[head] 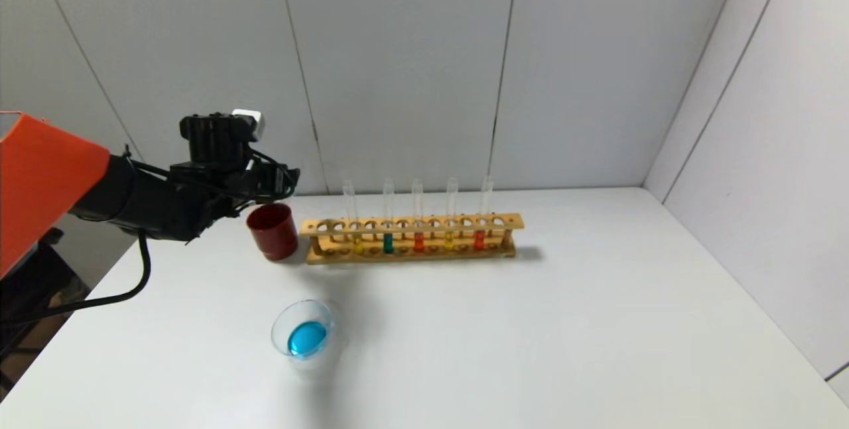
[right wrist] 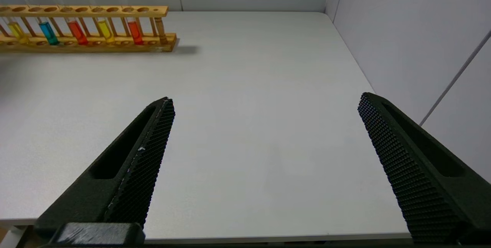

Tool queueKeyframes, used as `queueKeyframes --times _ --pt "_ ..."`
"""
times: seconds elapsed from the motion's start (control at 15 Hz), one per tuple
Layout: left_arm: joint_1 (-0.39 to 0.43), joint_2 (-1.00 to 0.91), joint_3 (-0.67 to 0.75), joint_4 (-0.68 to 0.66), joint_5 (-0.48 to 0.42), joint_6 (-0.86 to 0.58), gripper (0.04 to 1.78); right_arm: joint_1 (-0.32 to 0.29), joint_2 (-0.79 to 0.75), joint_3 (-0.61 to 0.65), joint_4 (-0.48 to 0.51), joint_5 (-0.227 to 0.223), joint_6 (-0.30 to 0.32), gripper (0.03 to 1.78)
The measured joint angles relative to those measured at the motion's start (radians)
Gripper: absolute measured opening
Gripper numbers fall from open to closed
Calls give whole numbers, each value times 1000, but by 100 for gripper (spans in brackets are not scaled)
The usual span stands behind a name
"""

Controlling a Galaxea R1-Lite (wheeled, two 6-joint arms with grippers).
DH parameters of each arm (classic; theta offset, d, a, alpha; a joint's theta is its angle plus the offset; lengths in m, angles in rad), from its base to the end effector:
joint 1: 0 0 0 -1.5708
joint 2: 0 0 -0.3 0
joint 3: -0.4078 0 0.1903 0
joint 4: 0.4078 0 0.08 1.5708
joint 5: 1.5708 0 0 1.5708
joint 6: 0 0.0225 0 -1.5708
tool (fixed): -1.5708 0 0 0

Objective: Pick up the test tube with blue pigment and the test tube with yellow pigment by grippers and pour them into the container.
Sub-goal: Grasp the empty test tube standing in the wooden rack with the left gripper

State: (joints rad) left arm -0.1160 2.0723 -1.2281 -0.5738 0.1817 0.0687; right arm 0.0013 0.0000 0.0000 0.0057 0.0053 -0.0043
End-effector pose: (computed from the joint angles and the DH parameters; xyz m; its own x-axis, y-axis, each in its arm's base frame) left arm 0.4128 -0.0440 0.1553 0.9623 0.0698 -0.2627 -0.0408 0.9926 0.1143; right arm -0.0228 0.0001 0.0749 1.0000 0.0066 -0.0057 -0.0066 1.0000 -0.0043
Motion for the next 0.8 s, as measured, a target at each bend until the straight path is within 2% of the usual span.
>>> queueKeyframes --times 0.4,0.6,0.8 --pt "-36 -226 67 214 5 -5 175 0 0 0 0 0 0 175" --pt "-110 -317 161 268 4 -23 175 0 0 0 0 0 0 175" --pt "-206 -363 235 266 6 -120 175 0 0 0 0 0 0 175"
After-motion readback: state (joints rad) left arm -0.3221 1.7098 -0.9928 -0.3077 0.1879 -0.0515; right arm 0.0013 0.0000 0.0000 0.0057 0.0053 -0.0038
